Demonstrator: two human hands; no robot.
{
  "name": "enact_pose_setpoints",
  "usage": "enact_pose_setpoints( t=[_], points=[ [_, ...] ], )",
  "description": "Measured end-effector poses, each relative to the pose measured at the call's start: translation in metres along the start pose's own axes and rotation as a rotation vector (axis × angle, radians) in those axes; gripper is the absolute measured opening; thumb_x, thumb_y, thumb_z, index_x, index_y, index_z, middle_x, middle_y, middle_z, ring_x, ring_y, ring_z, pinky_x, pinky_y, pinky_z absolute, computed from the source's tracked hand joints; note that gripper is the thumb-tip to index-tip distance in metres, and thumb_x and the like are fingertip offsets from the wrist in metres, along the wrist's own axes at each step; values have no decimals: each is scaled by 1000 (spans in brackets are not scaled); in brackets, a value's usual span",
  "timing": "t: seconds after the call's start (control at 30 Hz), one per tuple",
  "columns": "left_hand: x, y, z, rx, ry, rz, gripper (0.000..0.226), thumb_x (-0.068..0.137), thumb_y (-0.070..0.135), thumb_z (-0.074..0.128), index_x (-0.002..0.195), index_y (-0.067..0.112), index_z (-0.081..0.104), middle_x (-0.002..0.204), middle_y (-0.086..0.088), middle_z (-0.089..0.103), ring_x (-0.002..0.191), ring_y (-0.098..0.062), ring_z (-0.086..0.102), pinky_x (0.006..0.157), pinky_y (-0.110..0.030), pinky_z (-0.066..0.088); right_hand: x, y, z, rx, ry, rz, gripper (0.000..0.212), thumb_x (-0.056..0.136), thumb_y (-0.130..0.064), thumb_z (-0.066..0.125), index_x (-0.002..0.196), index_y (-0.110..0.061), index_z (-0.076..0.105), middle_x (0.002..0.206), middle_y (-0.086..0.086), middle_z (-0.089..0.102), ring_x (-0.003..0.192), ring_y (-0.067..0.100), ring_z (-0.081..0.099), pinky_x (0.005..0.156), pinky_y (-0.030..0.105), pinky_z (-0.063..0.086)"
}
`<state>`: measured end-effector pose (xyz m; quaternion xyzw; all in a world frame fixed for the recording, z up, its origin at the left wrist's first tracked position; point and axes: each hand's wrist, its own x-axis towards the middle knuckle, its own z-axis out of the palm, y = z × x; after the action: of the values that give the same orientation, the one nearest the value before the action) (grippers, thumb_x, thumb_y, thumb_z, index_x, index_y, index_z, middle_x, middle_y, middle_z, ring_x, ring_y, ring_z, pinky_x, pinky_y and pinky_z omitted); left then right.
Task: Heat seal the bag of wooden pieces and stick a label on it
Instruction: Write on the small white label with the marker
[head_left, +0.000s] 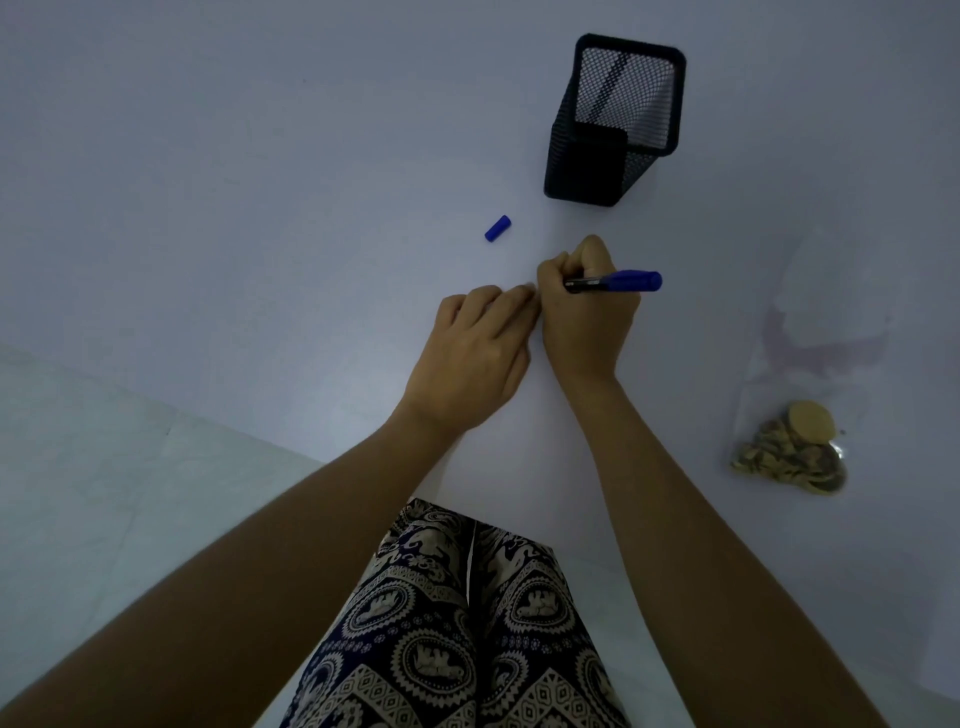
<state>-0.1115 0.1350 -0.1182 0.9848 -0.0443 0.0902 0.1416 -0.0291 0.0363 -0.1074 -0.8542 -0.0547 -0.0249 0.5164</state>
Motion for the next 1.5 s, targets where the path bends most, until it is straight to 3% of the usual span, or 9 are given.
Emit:
enact_pose_setpoints(
  t=[0.17, 0.23, 0.37, 0.83, 1.07, 1.33, 1.5],
  points=[
    [0, 0, -1, -2, 3, 0, 36, 91, 20, 51, 125, 10, 59, 126, -6, 61, 108, -21, 46, 87, -35, 37, -1, -1, 1, -24, -7, 21, 36, 84, -4, 58, 64, -26, 37, 54, -15, 40, 47, 3, 41, 47, 21, 39],
    [0, 1, -1, -6, 3, -2, 36, 91, 20, 51, 125, 10, 60, 126, -6, 61, 108, -21, 47, 87, -35, 37, -1, -1, 1, -34, -7, 14, 40, 84, -5, 57, 64, -30, 35, 54, -15, 40, 47, 3, 40, 46, 20, 38],
    [0, 1, 0, -19, 13, -9, 35, 91, 19, 52, 123, 10, 61, 125, -7, 62, 107, -22, 51, 88, -34, 37, -2, 0, 1, -29, -11, 29, 28, 84, -4, 58, 67, -18, 41, 53, -15, 40, 47, 6, 41, 46, 21, 39],
    [0, 1, -3, -20, 14, -8, 34, 90, 19, 54, 122, 10, 62, 125, -6, 62, 106, -23, 53, 87, -35, 39, -2, 2, 1, -65, 19, 13, 25, 82, -4, 60, 67, -15, 43, 52, -16, 39, 44, 2, 39, 45, 12, 36],
    [1, 2, -3, -20, -3, -12, 35, 90, 19, 54, 123, 10, 61, 125, -6, 62, 106, -24, 55, 87, -35, 39, -2, 0, 0, -85, 26, 19, 23, 82, -3, 59, 67, -13, 44, 53, -4, 44, 46, 13, 44, 45, 24, 39],
    [0, 2, -4, -18, -9, -19, 34, 91, 19, 53, 123, 11, 60, 125, -6, 62, 107, -23, 54, 88, -35, 38, -3, 0, 0, -143, 30, 8, 20, 81, -3, 59, 66, -9, 47, 53, 1, 46, 46, 12, 44, 43, 16, 36],
    [-1, 2, -4, -15, -1, -19, 34, 91, 19, 53, 122, 11, 61, 125, -6, 62, 107, -23, 52, 88, -34, 36, -4, -1, 1, -139, 30, 17, 19, 81, -3, 59, 66, -8, 48, 53, 4, 48, 45, 18, 47, 44, 25, 40]
  ],
)
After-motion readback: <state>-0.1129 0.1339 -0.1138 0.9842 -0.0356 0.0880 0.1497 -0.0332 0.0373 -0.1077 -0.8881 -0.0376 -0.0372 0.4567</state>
